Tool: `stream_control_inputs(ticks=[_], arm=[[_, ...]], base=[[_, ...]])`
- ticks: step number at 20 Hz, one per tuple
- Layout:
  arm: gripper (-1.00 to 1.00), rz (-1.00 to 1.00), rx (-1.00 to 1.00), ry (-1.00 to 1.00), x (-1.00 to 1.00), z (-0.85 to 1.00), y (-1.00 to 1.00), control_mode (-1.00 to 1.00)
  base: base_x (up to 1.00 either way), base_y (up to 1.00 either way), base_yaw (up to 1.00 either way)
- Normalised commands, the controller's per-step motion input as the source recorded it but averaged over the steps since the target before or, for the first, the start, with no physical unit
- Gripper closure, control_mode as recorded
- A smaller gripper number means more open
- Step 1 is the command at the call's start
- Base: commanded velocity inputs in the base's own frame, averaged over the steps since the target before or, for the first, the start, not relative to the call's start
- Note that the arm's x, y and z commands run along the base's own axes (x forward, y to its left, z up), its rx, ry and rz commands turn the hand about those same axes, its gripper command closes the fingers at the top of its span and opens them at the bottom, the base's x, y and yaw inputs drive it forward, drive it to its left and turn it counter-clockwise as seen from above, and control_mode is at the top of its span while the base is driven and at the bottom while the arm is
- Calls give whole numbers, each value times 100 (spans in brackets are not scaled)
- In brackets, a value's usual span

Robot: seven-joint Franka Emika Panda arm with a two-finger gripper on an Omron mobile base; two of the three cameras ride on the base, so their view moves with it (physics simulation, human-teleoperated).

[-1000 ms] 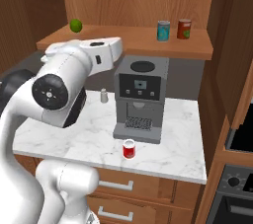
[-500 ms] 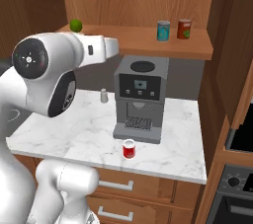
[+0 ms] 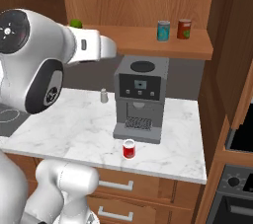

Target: Pick the cans from the counter and place them in their designated side in the cabinet.

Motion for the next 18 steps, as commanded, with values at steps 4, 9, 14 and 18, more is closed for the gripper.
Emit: stream_control_inputs(ticks=[4,9,14,18], arm=[[-100,-6,0,6,-50,-21,0,-100],[-100,-5,0,5,-49,-24,0,-100],[-100,-4,3,4,-31,-22,0,-100],[-100,-3,9,4,-8,-13,0,-100]], base=[[0,0,0],[0,0,0],[0,0,0],[0,0,0]])
